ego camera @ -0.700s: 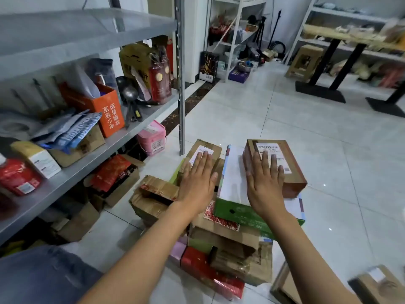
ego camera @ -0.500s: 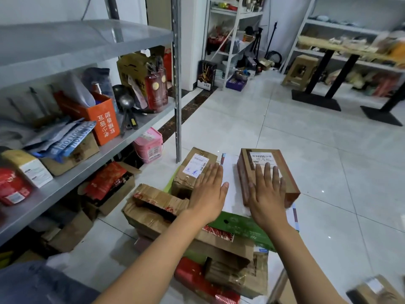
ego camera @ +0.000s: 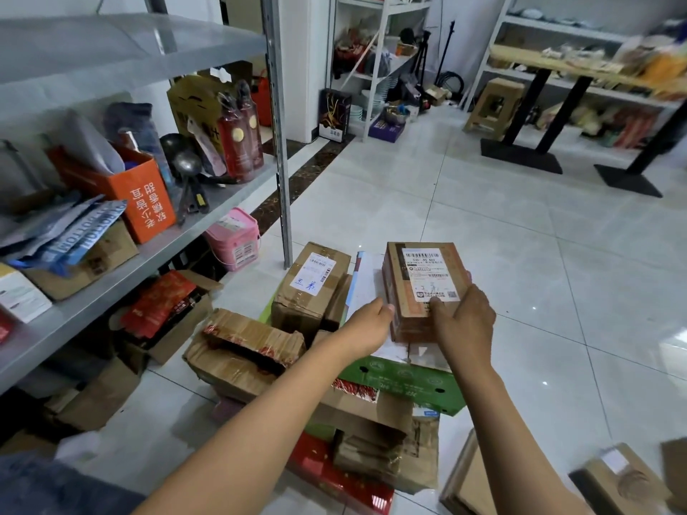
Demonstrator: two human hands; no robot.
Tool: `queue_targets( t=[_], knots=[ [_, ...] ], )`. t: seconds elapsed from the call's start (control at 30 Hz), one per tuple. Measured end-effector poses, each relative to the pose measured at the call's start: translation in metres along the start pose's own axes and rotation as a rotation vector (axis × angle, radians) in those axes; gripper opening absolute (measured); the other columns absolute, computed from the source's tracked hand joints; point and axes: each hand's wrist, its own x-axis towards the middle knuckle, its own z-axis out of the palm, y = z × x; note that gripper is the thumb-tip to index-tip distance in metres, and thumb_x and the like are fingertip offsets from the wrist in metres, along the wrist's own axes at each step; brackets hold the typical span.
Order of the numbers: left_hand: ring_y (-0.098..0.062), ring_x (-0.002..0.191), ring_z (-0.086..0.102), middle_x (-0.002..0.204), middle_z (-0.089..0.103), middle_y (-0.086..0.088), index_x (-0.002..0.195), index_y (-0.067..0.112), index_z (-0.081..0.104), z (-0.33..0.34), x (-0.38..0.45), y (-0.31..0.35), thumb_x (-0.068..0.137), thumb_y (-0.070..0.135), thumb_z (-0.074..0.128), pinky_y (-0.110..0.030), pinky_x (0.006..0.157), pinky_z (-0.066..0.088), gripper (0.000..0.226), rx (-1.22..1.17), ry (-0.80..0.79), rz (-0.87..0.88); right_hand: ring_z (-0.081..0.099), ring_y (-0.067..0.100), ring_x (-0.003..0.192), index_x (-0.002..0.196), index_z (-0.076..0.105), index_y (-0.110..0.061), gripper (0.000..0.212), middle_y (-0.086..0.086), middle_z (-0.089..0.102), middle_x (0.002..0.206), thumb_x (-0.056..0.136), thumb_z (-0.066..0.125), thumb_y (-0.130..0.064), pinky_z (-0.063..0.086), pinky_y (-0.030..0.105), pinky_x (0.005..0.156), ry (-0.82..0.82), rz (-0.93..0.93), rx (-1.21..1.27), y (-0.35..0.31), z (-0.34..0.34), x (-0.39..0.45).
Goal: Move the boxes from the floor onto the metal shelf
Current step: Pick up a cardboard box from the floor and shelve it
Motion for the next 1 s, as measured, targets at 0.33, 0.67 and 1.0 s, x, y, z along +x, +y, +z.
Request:
queue_targets(
  t=[0.33, 0.67, 1.0],
  knots=[
    [-0.008, 0.116, 0.044, 0.132, 0.047, 0.008, 0.143, 0.016, 0.040, -0.020, -0.011, -0.004, 0.105, 0.028, 0.028, -0.022, 0.094, 0.033, 0.041, -0.138, 0.208, 0.043, 0.049, 0.035, 0.117, 0.125, 0.052, -0.011, 0.051, 0.011, 0.058, 0.119, 0.082, 0.064, -0.034, 0.047, 0.046, 0.094, 0.042, -0.058, 0.130, -0.053, 0.015, -0.019],
    [-0.010, 0.104, 0.061, 0.107, 0.067, 0.008, 0.115, 0.023, 0.062, -0.143, -0.087, -0.011, 0.103, 0.029, 0.033, -0.024, 0.090, 0.046, 0.031, -0.231, 0.634, 0.247, 0.035, 0.026, 0.129, 0.137, 0.042, -0.012, 0.059, 0.007, 0.051, 0.135, 0.086, 0.065, -0.031, 0.039, 0.043, 0.105, 0.013, -0.331, 0.362, -0.198, 0.026, -0.067],
    [-0.005, 0.106, 0.063, 0.115, 0.068, 0.010, 0.120, 0.027, 0.062, -0.257, -0.240, -0.008, 0.098, 0.046, 0.037, -0.030, 0.096, 0.049, 0.038, -0.137, 1.011, 0.363, 0.035, 0.019, 0.133, 0.142, 0.039, -0.020, 0.064, 0.002, 0.049, 0.141, 0.086, 0.065, -0.038, 0.036, 0.045, 0.110, -0.087, -0.620, 0.587, -0.356, 0.013, -0.150]
  ],
)
